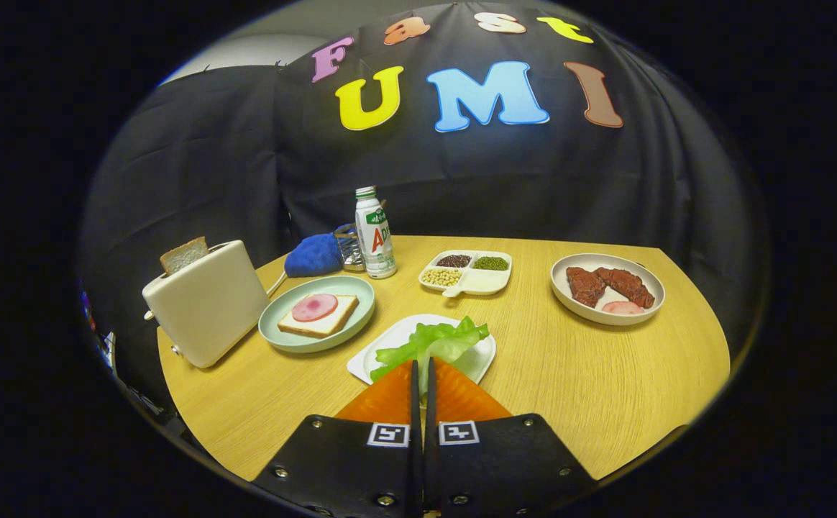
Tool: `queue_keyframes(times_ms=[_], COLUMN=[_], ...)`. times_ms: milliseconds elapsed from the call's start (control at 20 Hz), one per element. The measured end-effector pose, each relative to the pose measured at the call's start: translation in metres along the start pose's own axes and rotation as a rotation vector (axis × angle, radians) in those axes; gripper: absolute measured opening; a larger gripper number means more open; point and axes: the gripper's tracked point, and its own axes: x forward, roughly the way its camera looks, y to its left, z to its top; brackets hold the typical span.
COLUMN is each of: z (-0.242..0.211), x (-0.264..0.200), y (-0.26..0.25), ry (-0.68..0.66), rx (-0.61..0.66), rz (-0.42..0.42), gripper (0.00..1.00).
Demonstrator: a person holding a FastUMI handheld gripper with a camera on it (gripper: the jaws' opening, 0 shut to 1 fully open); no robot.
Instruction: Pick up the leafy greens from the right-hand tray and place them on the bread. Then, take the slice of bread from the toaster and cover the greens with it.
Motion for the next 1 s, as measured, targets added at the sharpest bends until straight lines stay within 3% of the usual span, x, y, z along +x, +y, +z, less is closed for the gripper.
queue_keyframes(times_ms=[450, 1000], z=[0.04, 0.063], x=[-0.012, 0.01], y=[0.038, 0.092], ry=[-0.098, -0.116], rx=[-0.053, -0.109], rz=[0.053, 0.109], gripper=[0.01, 0.01])
